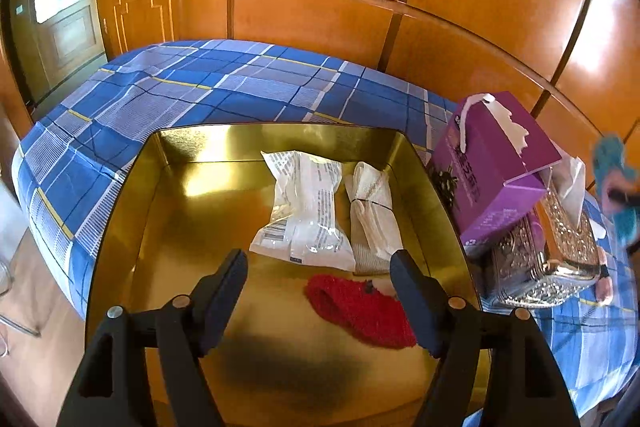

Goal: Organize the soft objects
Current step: 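Carry the teal plush toy into the gold tray and open the right gripper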

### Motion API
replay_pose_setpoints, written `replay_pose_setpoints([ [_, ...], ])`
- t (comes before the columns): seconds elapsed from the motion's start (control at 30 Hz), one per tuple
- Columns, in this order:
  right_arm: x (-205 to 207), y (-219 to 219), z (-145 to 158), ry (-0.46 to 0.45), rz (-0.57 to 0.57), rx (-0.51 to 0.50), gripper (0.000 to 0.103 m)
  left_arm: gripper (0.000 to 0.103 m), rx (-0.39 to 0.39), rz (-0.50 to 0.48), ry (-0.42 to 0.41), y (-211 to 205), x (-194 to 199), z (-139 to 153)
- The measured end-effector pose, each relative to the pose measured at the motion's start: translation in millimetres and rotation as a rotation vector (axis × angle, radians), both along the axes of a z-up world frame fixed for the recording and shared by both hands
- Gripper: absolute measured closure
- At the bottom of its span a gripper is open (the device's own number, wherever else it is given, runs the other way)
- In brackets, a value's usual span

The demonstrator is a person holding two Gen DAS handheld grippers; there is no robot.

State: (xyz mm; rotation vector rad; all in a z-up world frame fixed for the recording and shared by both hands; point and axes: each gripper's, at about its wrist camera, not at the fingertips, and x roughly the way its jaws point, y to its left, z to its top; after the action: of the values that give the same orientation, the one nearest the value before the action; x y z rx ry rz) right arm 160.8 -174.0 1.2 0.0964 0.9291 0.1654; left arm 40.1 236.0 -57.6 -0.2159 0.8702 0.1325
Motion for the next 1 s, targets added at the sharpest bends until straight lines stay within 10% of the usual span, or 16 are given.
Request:
replay_pose_setpoints([
  [0.6, -10.5, 203.6, 35.9, -0.117, 0.535, 0.085, 0.082, 0.029, 0.042, -0.001, -0.021, 0.2, -16.4, 1.9],
  [1.0, -68.9, 242.7, 7.4, -0.056, 0.670, 0.112, 0.082, 0.029, 0.058, 0.089, -0.051, 18.0, -26.3, 7.1],
])
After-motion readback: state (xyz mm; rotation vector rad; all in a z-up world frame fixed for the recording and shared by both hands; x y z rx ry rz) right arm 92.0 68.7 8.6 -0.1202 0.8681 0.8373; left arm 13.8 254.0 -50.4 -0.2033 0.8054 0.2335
